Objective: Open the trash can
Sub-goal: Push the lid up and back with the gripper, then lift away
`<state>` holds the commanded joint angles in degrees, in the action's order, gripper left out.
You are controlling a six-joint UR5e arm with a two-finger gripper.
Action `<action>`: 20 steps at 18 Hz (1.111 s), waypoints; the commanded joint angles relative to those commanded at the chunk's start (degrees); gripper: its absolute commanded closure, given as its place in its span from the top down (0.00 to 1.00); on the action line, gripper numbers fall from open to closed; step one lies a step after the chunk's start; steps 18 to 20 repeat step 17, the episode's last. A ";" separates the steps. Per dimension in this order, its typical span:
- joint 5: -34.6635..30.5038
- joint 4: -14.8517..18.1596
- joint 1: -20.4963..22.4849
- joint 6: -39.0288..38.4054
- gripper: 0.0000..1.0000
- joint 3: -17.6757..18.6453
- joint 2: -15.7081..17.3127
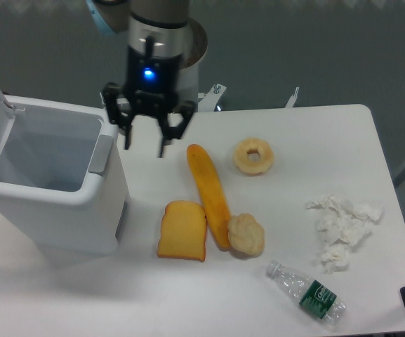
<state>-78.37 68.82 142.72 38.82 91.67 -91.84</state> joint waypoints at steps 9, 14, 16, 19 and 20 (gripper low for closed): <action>-10.38 0.18 9.77 22.93 1.00 -4.30 -13.97; -12.15 -1.84 11.61 38.83 1.00 -6.58 -20.73; -14.95 -4.38 11.18 41.25 1.00 -8.43 -23.29; -15.23 -5.00 10.83 41.25 1.00 -8.26 -23.65; -15.23 -5.00 10.83 41.25 1.00 -8.26 -23.65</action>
